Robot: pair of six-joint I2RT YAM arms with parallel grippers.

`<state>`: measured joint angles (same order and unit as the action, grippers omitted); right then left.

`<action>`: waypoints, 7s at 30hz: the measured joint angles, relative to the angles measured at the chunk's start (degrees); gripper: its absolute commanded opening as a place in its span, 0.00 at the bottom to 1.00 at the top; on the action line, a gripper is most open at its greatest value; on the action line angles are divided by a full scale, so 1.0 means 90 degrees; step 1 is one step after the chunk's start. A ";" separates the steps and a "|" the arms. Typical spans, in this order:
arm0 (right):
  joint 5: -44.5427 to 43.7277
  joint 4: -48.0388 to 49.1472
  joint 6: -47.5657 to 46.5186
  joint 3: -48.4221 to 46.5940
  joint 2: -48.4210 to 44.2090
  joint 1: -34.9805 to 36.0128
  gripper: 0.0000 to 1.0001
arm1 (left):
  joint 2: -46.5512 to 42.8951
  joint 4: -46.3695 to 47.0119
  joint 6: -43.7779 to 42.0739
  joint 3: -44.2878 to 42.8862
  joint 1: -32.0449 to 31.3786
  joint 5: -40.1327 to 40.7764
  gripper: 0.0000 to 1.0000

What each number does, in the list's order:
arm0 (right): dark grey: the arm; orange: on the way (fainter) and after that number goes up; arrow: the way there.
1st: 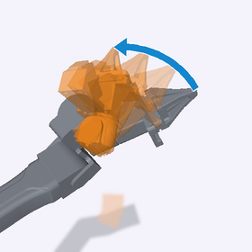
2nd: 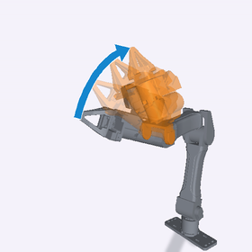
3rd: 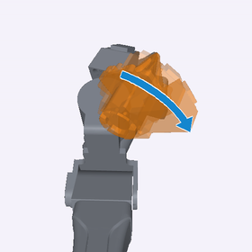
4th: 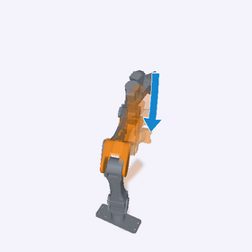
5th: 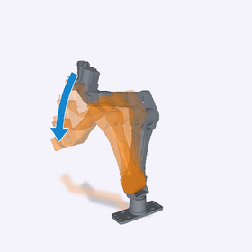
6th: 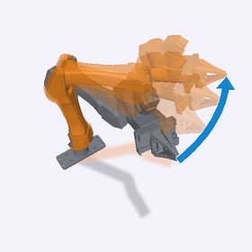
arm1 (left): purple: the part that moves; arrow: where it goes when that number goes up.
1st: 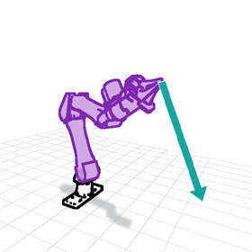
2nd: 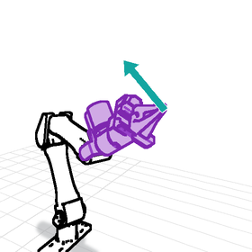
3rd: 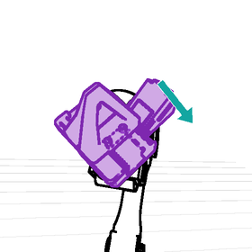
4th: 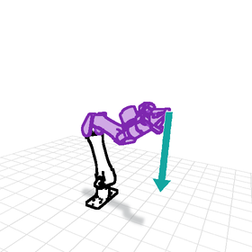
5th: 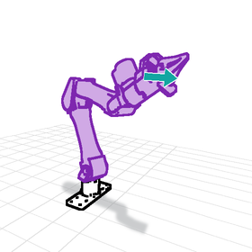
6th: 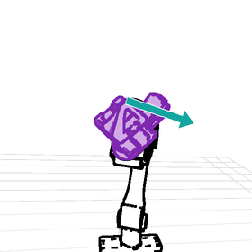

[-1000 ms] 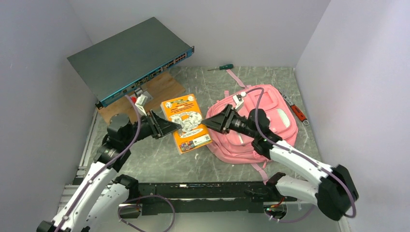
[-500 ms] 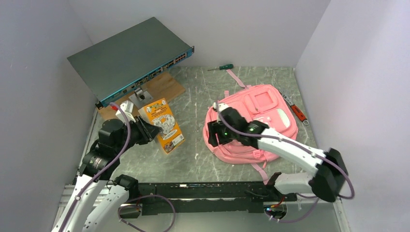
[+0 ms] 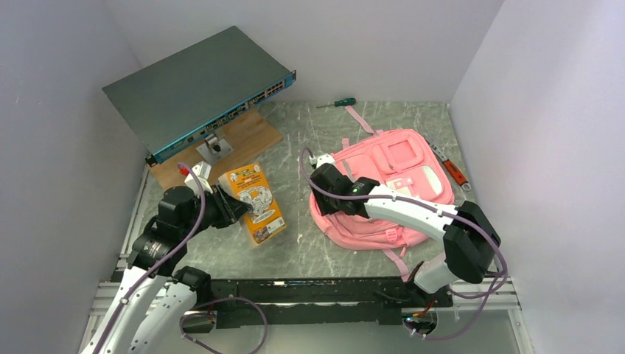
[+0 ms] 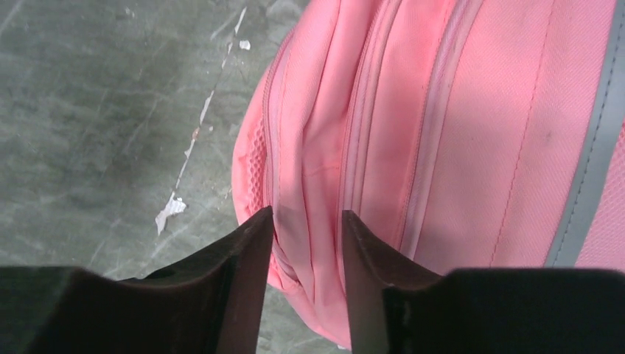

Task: Pack the student bag
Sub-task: Place the book in the student bag, then zip the student bag at the center of the board.

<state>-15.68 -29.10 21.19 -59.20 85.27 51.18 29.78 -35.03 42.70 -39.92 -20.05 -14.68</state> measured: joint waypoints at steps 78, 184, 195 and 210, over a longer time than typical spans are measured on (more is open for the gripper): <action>0.6472 -0.0233 0.0376 -0.0726 -0.2259 -0.5231 0.00 | 0.8425 0.7594 0.3759 -0.2361 -0.3330 -0.0044 0.00; 0.7118 -0.0338 -0.0236 0.0090 -0.2509 -0.4881 0.22 | 0.4770 0.4806 0.0741 -0.1073 -0.3750 -0.0311 0.93; 0.6834 0.1321 0.1273 0.3116 -0.2691 -0.2550 0.69 | 0.3548 0.2841 -0.0862 -0.1610 -0.2800 0.0318 0.96; 0.3755 0.0236 0.0012 -0.0505 -0.1605 -0.2720 0.72 | 0.4116 0.2807 -0.0685 -0.0991 -0.2169 0.0245 0.85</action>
<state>18.11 -26.98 21.30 -63.75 70.83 26.70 66.83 -9.76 36.53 -48.84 -39.57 -12.47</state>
